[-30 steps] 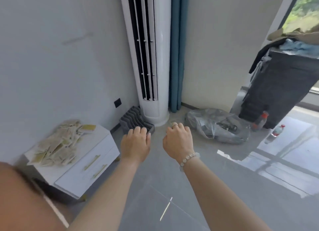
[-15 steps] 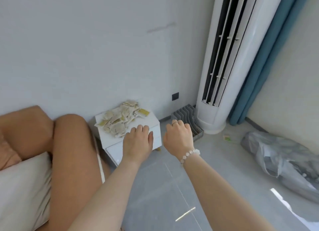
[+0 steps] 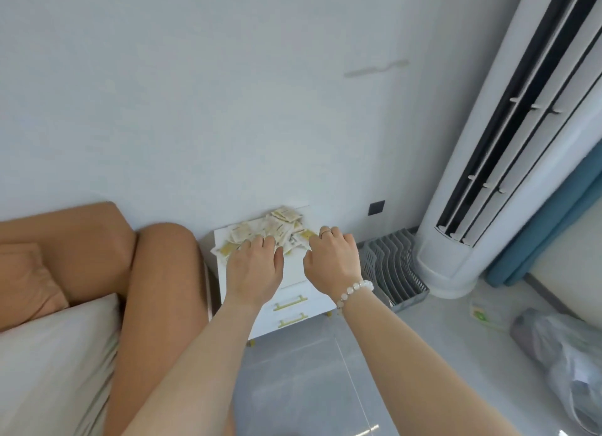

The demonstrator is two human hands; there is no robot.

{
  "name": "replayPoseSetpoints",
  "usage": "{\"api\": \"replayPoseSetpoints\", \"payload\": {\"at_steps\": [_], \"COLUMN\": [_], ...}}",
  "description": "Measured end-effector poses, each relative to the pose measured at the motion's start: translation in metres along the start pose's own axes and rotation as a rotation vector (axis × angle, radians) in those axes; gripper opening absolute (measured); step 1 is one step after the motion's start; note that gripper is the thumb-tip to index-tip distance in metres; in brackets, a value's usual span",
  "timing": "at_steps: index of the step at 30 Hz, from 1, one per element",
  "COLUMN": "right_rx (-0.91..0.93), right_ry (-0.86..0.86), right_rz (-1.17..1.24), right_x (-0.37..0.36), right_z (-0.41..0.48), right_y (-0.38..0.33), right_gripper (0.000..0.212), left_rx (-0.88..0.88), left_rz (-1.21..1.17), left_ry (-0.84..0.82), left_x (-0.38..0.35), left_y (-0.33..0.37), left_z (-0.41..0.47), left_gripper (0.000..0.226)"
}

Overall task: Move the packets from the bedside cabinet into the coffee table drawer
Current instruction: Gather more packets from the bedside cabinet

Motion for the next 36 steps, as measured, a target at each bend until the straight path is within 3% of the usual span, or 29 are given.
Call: {"api": "replayPoseSetpoints", "payload": {"at_steps": [13,17,23,27,30,36], "right_rx": [-0.008,-0.031,0.007,0.082,0.089,0.044], "right_ry": [-0.095,-0.132,-0.17,-0.255,-0.346,-0.541], "right_rz": [0.001,-0.026,-0.027,-0.003,0.016,0.045], "right_x": [-0.048,-0.064,-0.1,-0.145,-0.19,-0.281], "right_z": [0.108,0.133,0.187,0.223,0.244,0.278], "right_y": [-0.024,-0.012,-0.017,-0.034,-0.03,-0.011], "right_gripper": [0.027,0.026,0.027,0.029,0.03,0.033], "left_rx": [0.129,0.201,0.293,0.34,0.344,0.47], "left_rz": [-0.021,-0.018,0.01,-0.015,0.034,0.012], "left_ry": [-0.078,-0.14,-0.241,-0.309,-0.362,-0.616], "left_x": [-0.079,-0.101,-0.15,-0.193,-0.227,-0.315], "left_y": [-0.088,-0.112,-0.143,-0.162,-0.17,-0.184], "left_z": [0.056,0.064,0.073,0.08,0.09,0.079], "left_gripper": [0.038,0.019,0.019,0.038,0.04,0.015]}}
Point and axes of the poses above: each hand's wrist, its own z-axis towards the middle knuckle, its own x-axis out of the back of the hand, y = z × x, the point moved 10 cm from there along z, towards the middle knuckle, and after that the axes turned 1 degree about -z, right-handed, at the moved point
